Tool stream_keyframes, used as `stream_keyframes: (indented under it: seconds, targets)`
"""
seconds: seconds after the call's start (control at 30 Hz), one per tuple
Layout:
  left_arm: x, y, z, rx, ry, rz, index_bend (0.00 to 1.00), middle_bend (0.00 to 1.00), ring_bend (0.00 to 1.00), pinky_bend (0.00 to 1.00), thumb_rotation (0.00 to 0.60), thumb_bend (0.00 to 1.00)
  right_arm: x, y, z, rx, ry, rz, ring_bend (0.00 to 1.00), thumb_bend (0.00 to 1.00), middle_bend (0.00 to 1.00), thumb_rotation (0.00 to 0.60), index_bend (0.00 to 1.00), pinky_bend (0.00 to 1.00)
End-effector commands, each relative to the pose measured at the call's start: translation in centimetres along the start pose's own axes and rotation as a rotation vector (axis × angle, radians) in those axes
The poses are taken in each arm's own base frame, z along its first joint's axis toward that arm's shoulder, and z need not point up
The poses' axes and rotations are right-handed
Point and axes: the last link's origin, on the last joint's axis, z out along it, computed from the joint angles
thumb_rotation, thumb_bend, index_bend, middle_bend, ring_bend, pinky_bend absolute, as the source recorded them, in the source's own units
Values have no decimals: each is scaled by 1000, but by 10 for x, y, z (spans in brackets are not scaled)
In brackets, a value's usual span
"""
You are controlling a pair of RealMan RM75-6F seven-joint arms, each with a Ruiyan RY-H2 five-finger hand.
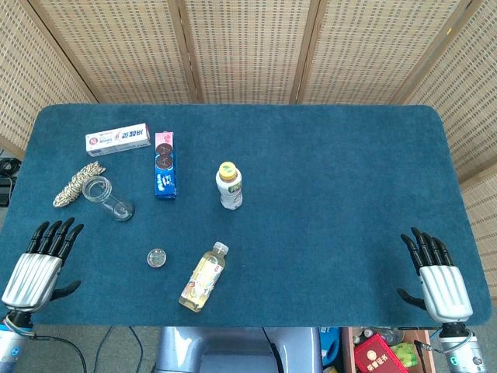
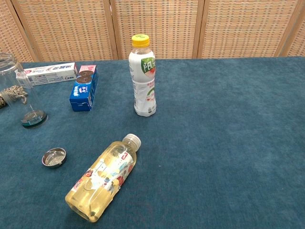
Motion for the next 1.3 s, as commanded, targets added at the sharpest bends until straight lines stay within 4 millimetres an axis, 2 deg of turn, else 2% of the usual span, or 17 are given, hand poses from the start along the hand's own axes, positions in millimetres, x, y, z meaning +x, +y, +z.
stream_keyframes:
  seconds: [0.03, 0.43, 0.73, 1.3]
  targets:
    - [-1, 5, 17, -19, -39, 21, 55, 0, 0, 0, 600, 129, 0, 1, 0, -2, 0, 2, 0, 1, 0, 600, 85, 130]
    - [-18, 26, 59, -59, -130, 38, 309, 0, 0, 0, 600, 128, 0, 2, 1, -5, -1, 8, 0, 1, 0, 600, 85, 130]
    - [-33, 49, 80, -85, -168, 36, 361, 0, 0, 0, 600, 146, 0, 2, 1, -1, -4, 5, 0, 1, 0, 600, 85, 130]
    - [-59, 80, 98, -70, -197, 60, 492, 0, 0, 0, 600, 346, -1, 1, 1, 4, -11, 8, 0, 2, 0, 600, 85, 130]
